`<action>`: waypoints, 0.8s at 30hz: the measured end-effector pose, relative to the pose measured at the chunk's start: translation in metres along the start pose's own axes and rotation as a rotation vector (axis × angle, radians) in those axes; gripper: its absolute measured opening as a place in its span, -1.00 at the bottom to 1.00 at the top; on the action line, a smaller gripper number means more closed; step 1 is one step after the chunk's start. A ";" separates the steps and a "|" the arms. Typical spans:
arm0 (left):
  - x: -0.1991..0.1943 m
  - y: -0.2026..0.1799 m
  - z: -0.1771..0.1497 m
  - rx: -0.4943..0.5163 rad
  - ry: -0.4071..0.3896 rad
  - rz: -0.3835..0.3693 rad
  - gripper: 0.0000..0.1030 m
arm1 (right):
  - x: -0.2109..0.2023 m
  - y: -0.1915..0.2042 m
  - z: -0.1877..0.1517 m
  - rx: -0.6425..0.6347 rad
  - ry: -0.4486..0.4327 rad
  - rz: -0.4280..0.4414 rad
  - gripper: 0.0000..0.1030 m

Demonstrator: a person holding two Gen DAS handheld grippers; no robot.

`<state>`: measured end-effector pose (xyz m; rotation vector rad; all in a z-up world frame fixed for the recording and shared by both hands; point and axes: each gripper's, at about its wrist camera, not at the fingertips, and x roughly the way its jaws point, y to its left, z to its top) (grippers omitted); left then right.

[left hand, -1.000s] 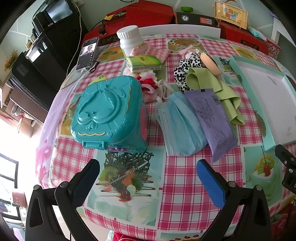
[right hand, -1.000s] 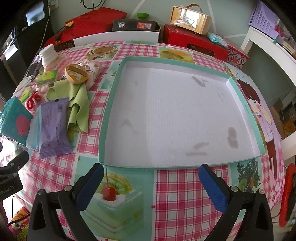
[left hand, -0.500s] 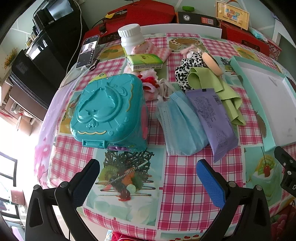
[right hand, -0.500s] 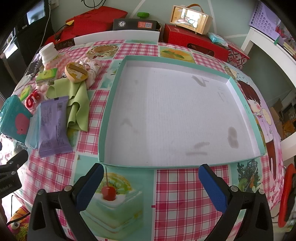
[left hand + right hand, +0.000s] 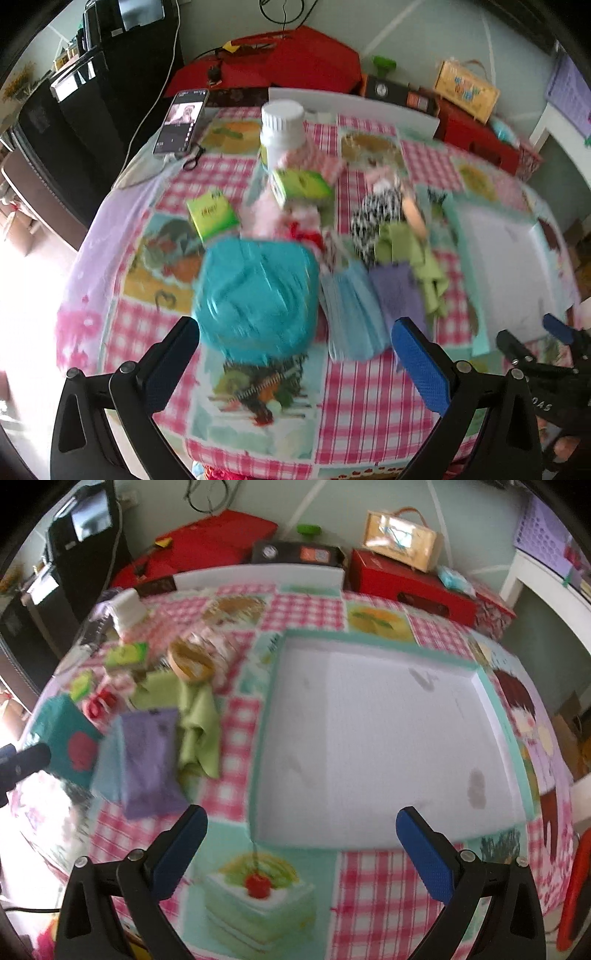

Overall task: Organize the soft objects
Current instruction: 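Move the right tool to the round yellow lid and close on it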

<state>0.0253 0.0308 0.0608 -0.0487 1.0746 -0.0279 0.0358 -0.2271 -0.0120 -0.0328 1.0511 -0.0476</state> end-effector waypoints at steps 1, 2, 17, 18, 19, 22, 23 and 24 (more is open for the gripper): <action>0.000 0.005 0.006 -0.009 -0.007 -0.015 1.00 | -0.001 0.003 0.005 -0.004 -0.007 0.007 1.00; 0.000 0.009 0.011 -0.020 -0.012 -0.029 1.00 | -0.001 0.007 0.010 -0.007 -0.013 0.014 1.00; 0.037 0.070 0.092 0.002 0.084 -0.080 1.00 | 0.019 0.039 0.097 -0.001 -0.024 0.221 1.00; 0.045 0.074 0.099 -0.007 0.120 -0.075 1.00 | 0.023 0.041 0.105 -0.006 -0.009 0.250 1.00; 0.050 0.077 0.102 -0.008 0.143 -0.077 1.00 | 0.026 0.041 0.111 -0.007 0.005 0.275 1.00; 0.069 0.081 0.111 -0.004 0.220 -0.048 1.00 | 0.042 0.041 0.130 0.014 0.097 0.327 1.00; 0.077 0.082 0.114 0.000 0.247 -0.040 1.00 | 0.049 0.041 0.137 0.024 0.139 0.335 1.00; 0.082 0.082 0.116 -0.001 0.267 -0.038 1.00 | 0.056 0.041 0.142 0.036 0.178 0.347 1.00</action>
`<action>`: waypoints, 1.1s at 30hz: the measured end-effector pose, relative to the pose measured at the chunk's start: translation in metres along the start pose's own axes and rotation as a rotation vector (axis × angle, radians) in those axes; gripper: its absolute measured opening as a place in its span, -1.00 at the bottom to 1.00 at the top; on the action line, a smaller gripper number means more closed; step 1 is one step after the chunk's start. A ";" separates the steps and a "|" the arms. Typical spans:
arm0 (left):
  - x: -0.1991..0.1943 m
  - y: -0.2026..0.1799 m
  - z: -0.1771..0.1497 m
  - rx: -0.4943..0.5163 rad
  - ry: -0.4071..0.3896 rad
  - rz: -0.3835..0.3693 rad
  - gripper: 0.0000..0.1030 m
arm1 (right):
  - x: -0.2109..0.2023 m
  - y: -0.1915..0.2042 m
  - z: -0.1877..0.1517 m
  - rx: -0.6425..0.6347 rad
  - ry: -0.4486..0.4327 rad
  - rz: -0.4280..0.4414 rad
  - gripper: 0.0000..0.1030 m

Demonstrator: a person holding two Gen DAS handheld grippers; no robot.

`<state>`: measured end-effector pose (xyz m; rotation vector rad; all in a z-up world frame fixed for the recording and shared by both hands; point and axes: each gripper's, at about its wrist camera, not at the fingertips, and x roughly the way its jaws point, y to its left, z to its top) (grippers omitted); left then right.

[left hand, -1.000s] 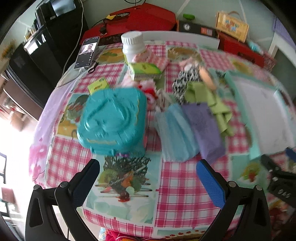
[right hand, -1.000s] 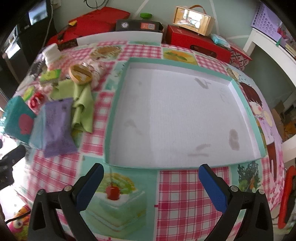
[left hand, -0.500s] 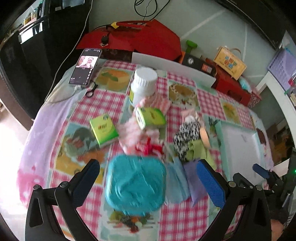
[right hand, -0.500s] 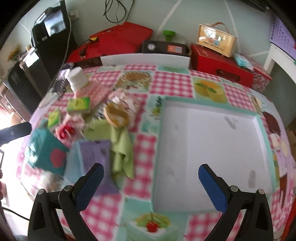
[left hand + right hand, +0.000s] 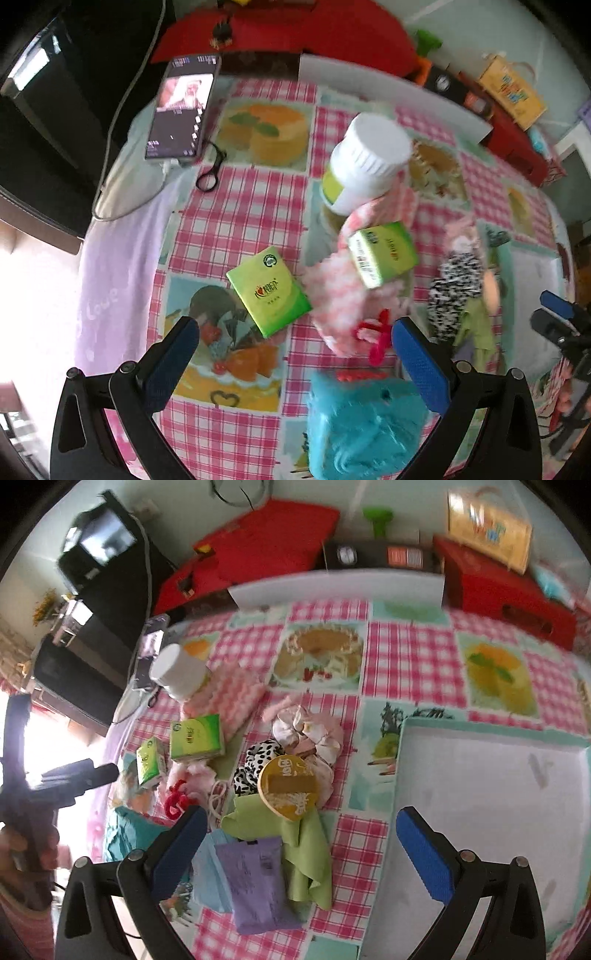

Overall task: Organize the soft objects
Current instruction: 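Move the right tool to the round yellow lid and close on it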

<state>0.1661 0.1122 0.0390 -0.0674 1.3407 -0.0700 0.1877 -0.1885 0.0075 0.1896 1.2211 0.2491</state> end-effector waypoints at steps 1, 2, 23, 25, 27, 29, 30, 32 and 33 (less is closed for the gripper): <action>0.005 0.001 0.003 -0.004 0.022 -0.001 1.00 | 0.004 -0.003 0.004 0.015 0.032 0.017 1.00; 0.010 0.003 0.006 -0.012 0.046 -0.003 1.00 | 0.011 -0.006 0.009 0.041 0.075 0.040 1.00; 0.056 0.062 0.052 -0.160 0.227 0.011 0.75 | 0.078 -0.004 0.041 0.099 0.395 0.047 0.58; 0.059 0.066 0.051 -0.165 0.234 0.011 0.73 | 0.082 -0.002 0.043 0.100 0.399 0.051 0.53; 0.063 0.069 0.051 -0.169 0.243 0.007 0.66 | 0.089 0.001 0.046 0.103 0.403 0.059 0.40; 0.069 0.069 0.053 -0.174 0.251 -0.001 0.61 | 0.093 0.002 0.048 0.107 0.411 0.062 0.38; 0.071 0.071 0.052 -0.176 0.254 -0.003 0.60 | 0.096 0.002 0.048 0.110 0.414 0.061 0.38; 0.077 0.073 0.053 -0.175 0.256 -0.001 0.59 | 0.100 0.003 0.049 0.115 0.420 0.059 0.36; 0.078 0.075 0.054 -0.174 0.258 0.000 0.59 | 0.103 0.004 0.048 0.115 0.421 0.058 0.30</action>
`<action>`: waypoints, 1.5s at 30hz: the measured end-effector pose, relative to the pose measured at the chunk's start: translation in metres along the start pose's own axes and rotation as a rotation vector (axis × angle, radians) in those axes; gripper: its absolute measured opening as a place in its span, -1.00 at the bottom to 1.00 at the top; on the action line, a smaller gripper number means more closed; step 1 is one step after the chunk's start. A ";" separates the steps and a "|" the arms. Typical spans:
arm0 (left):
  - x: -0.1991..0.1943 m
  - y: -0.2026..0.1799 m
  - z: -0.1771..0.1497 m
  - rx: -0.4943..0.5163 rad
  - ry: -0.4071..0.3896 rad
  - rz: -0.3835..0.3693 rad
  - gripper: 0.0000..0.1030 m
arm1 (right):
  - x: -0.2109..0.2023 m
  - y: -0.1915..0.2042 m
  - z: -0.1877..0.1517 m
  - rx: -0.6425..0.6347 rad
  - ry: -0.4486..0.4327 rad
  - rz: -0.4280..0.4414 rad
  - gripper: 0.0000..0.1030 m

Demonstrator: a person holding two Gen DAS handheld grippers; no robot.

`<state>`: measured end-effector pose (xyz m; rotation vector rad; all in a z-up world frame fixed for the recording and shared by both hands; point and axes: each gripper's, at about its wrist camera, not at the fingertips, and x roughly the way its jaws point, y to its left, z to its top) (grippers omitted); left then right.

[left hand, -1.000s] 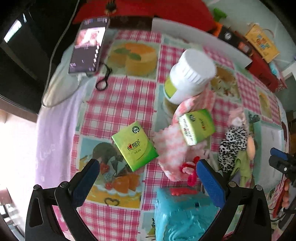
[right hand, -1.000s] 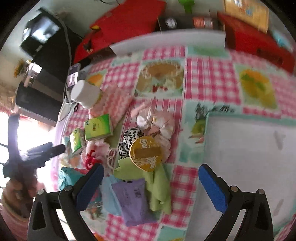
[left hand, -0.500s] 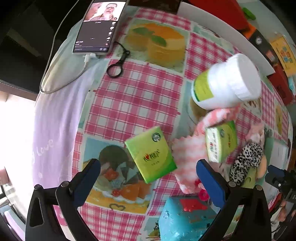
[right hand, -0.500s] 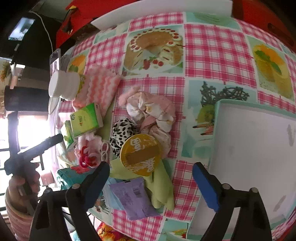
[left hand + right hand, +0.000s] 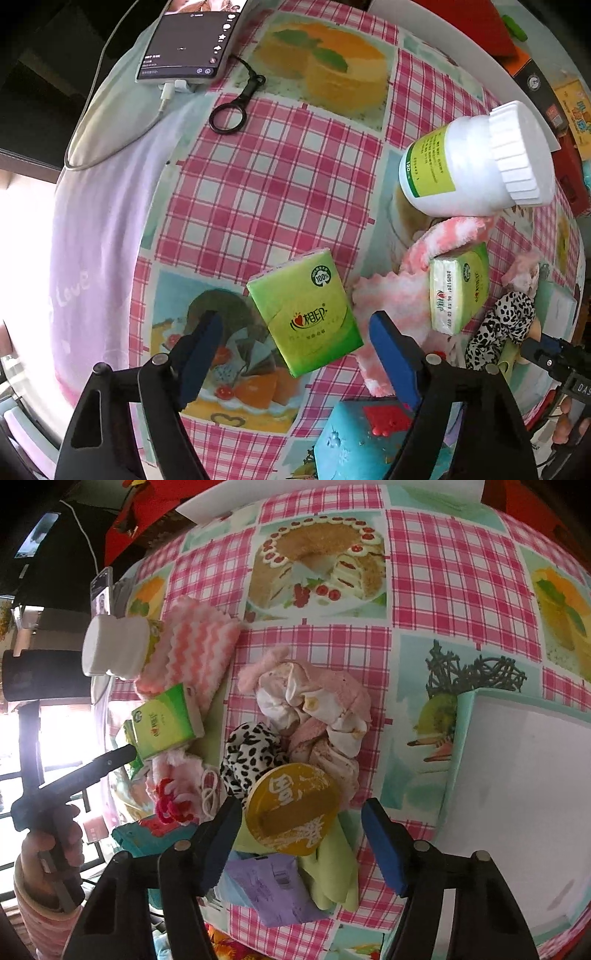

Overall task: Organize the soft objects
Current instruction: 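Move the right tool to the round yellow lid and close on it, then grasp the green tissue pack with the left tool while right holds lid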

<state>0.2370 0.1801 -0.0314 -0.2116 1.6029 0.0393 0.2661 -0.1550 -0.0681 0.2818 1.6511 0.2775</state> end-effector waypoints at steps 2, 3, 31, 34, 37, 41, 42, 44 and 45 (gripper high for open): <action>0.006 0.002 -0.003 0.000 0.000 0.003 0.55 | 0.002 -0.001 0.002 0.004 0.002 0.004 0.19; 0.008 0.002 -0.003 0.001 0.002 0.005 0.52 | 0.001 0.000 0.002 0.005 0.003 0.008 0.15; -0.006 -0.026 -0.024 0.012 0.004 0.041 0.05 | -0.012 -0.007 -0.004 0.017 -0.011 0.036 0.01; -0.023 -0.028 -0.030 0.014 -0.015 0.043 0.02 | -0.024 -0.011 -0.009 0.019 -0.022 0.032 0.01; -0.043 -0.035 -0.038 0.026 -0.037 0.047 -0.28 | -0.039 -0.015 -0.019 0.020 -0.040 0.024 0.01; -0.065 -0.050 -0.049 0.050 -0.066 0.043 -0.38 | -0.066 -0.027 -0.032 0.023 -0.072 0.024 0.01; -0.067 -0.053 -0.051 0.055 -0.070 0.048 -0.38 | -0.070 -0.029 -0.035 0.025 -0.080 0.024 0.01; -0.066 -0.055 -0.053 0.039 -0.065 0.055 -0.38 | -0.079 -0.035 -0.042 0.028 -0.090 0.018 0.01; -0.063 -0.054 -0.053 0.027 -0.060 0.064 -0.38 | -0.082 -0.038 -0.046 0.031 -0.092 0.012 0.01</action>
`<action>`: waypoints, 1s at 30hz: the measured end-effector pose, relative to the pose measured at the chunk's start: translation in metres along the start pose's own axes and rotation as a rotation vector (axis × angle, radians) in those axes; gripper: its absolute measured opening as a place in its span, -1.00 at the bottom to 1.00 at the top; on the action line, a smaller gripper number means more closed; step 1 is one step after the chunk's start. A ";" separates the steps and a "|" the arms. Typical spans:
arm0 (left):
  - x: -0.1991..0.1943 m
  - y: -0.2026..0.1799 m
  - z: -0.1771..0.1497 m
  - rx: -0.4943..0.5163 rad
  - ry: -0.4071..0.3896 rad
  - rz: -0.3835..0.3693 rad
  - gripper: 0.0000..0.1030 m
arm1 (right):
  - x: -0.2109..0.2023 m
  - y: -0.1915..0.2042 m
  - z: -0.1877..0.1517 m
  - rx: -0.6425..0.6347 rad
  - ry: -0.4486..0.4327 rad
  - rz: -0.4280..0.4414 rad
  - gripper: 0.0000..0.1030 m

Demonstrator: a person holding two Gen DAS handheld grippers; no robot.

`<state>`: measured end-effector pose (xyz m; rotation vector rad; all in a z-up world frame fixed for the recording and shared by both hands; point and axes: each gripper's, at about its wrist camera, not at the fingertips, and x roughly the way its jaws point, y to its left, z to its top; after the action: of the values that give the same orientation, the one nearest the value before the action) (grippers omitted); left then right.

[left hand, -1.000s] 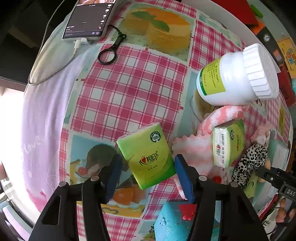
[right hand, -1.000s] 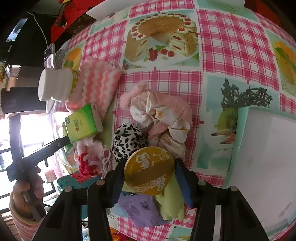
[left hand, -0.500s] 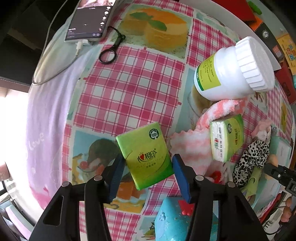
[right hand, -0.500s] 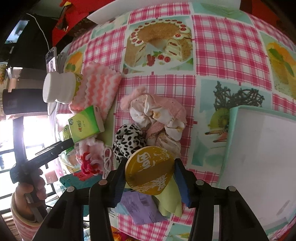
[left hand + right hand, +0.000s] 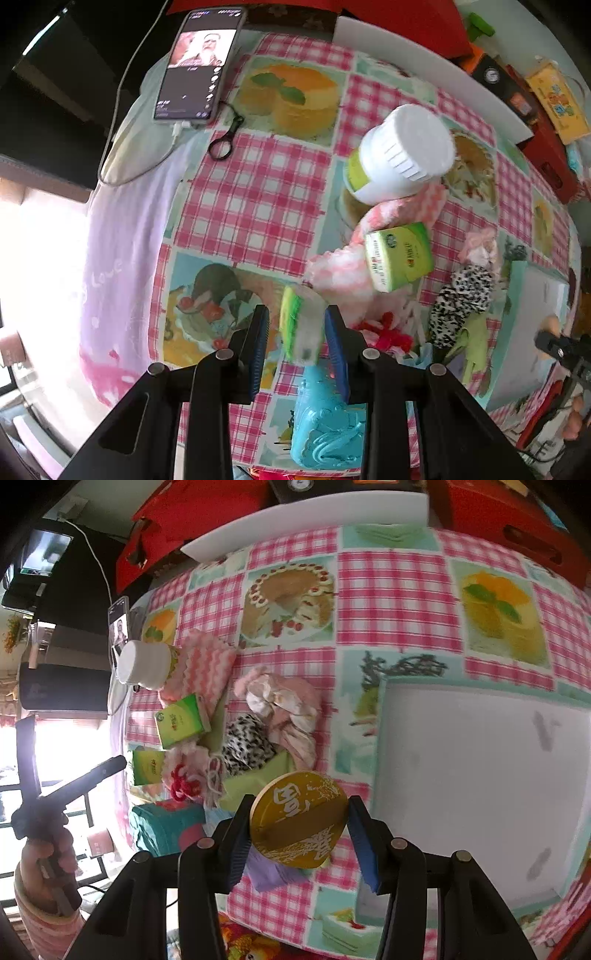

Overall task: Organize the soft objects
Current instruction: 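Grasp the green tissue pack with the left tool while right holds lid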

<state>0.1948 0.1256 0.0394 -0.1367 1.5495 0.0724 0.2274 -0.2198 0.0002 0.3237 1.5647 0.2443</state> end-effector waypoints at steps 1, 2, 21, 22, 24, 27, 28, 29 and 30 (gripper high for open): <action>0.005 0.006 0.003 -0.007 0.007 -0.005 -0.38 | -0.002 -0.002 -0.002 0.002 0.002 -0.005 0.01; 0.008 0.009 0.005 -0.028 0.013 -0.013 -0.38 | -0.004 -0.007 -0.006 0.004 0.005 -0.011 0.01; 0.047 -0.031 -0.005 0.029 0.083 -0.014 -0.08 | 0.002 -0.027 -0.011 0.031 0.018 -0.041 0.01; 0.049 -0.030 -0.006 0.026 0.088 -0.016 0.02 | 0.003 -0.026 -0.011 0.029 0.020 -0.043 0.01; 0.052 -0.030 -0.007 0.025 0.091 -0.016 0.12 | 0.004 -0.026 -0.011 0.025 0.024 -0.047 0.01; 0.056 -0.027 -0.005 0.031 0.102 -0.020 0.22 | 0.006 -0.027 -0.010 0.026 0.028 -0.052 0.01; 0.056 -0.024 -0.003 0.031 0.104 -0.019 0.25 | 0.006 -0.028 -0.010 0.028 0.029 -0.053 0.01; 0.058 -0.020 -0.001 0.034 0.108 -0.015 0.27 | 0.007 -0.028 -0.010 0.030 0.031 -0.053 0.01; 0.060 -0.019 0.000 0.039 0.113 -0.009 0.27 | 0.008 -0.028 -0.009 0.031 0.032 -0.054 0.01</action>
<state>0.1989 0.1047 -0.0194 -0.1183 1.6620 0.0271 0.2166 -0.2427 -0.0171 0.3026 1.6075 0.1847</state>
